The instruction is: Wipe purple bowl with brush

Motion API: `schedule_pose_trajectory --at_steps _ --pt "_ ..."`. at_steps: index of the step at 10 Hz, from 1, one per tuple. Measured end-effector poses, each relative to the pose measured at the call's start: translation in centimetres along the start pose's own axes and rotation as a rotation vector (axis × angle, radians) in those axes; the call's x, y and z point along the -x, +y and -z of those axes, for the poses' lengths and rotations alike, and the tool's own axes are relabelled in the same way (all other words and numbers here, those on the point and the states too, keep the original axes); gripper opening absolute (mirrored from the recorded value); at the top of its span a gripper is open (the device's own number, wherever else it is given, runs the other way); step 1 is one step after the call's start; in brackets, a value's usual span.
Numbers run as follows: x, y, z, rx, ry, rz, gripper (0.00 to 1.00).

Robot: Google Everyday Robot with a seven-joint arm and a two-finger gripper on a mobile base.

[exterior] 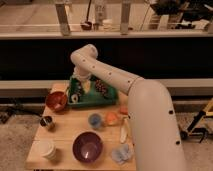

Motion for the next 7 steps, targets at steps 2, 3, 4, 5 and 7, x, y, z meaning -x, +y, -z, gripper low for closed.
schedule_pose_trajectory --at_steps 2,3,4,5,7 --pt "-0.4 -1.2 -2.1 -0.002 0.016 0.049 0.80" --pt "-0.9 -1.5 -3.4 -0.005 0.028 0.069 0.80" --pt "-1.5 -2.2 -4.9 -0.008 0.044 0.092 0.80" --pt "-1.7 -2.9 -5.9 -0.011 0.053 0.108 0.80" --pt "-2.8 -4.0 -7.1 -0.013 0.077 0.122 0.80"
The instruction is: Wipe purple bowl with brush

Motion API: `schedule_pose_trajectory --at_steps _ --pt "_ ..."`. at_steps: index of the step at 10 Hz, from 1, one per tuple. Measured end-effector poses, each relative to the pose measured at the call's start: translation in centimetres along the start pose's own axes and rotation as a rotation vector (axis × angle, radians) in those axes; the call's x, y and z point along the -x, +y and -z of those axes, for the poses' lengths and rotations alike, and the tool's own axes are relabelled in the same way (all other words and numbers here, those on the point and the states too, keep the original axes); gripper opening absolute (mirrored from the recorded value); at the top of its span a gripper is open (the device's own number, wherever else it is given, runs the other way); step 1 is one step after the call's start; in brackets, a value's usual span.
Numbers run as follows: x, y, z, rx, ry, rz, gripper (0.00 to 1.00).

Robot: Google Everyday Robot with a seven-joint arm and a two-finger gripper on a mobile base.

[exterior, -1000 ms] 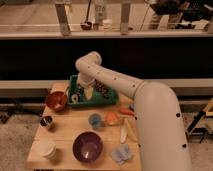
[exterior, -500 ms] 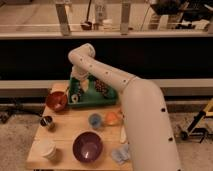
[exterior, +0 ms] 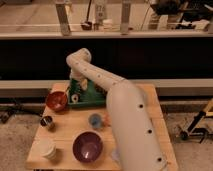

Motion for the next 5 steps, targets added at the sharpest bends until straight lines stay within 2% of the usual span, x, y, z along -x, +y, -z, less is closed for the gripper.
schedule_pose_trajectory --at_steps 5 --pt "-1.8 -0.3 -2.2 0.004 0.027 0.007 0.80"
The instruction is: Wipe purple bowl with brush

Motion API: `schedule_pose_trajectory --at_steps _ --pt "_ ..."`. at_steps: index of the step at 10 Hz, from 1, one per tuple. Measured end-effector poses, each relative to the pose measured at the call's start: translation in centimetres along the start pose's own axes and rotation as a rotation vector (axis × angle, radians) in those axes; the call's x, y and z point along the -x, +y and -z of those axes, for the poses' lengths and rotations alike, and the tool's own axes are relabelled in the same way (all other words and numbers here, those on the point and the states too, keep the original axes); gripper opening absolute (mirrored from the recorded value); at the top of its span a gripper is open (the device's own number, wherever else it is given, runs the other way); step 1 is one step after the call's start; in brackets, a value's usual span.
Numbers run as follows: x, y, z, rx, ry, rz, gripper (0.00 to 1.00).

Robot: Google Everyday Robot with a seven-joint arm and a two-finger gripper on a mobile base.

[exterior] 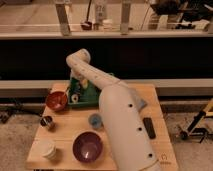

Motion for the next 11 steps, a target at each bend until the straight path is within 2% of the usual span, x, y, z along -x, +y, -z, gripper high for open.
schedule_pose_trajectory --at_steps 4,7,9,11 --pt "-0.9 1.1 -2.4 0.031 -0.006 -0.006 0.80" --pt "-1.0 2.1 -4.3 0.062 -0.039 -0.004 0.80" --pt "-0.9 2.6 -5.1 0.081 -0.045 -0.004 0.79" --pt "-0.9 3.0 -5.6 0.091 -0.053 -0.008 0.62"
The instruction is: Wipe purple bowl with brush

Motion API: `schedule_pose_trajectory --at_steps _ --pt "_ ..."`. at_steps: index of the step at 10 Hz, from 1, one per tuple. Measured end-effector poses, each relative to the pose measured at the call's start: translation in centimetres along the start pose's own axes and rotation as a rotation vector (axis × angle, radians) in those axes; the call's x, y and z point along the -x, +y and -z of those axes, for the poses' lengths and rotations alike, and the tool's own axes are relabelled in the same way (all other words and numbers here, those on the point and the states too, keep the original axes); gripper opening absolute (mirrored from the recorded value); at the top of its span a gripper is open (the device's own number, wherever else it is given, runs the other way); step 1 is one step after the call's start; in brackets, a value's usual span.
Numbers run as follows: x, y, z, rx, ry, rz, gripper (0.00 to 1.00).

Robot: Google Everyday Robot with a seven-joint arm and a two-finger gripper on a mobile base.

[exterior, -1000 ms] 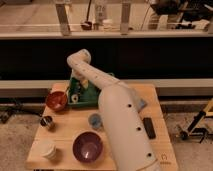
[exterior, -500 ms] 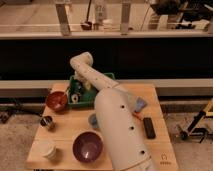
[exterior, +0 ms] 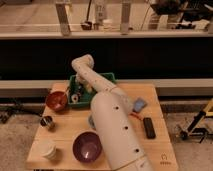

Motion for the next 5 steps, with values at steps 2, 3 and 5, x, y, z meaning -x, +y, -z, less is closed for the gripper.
schedule_pose_trajectory --at_steps 2,3,5 --pt "0.03 0.17 0.05 0.005 -0.014 0.002 0.41" --pt "0.17 0.32 0.00 0.009 -0.027 0.004 0.30" --pt "0.44 0.77 0.22 0.006 -0.070 0.009 0.04"
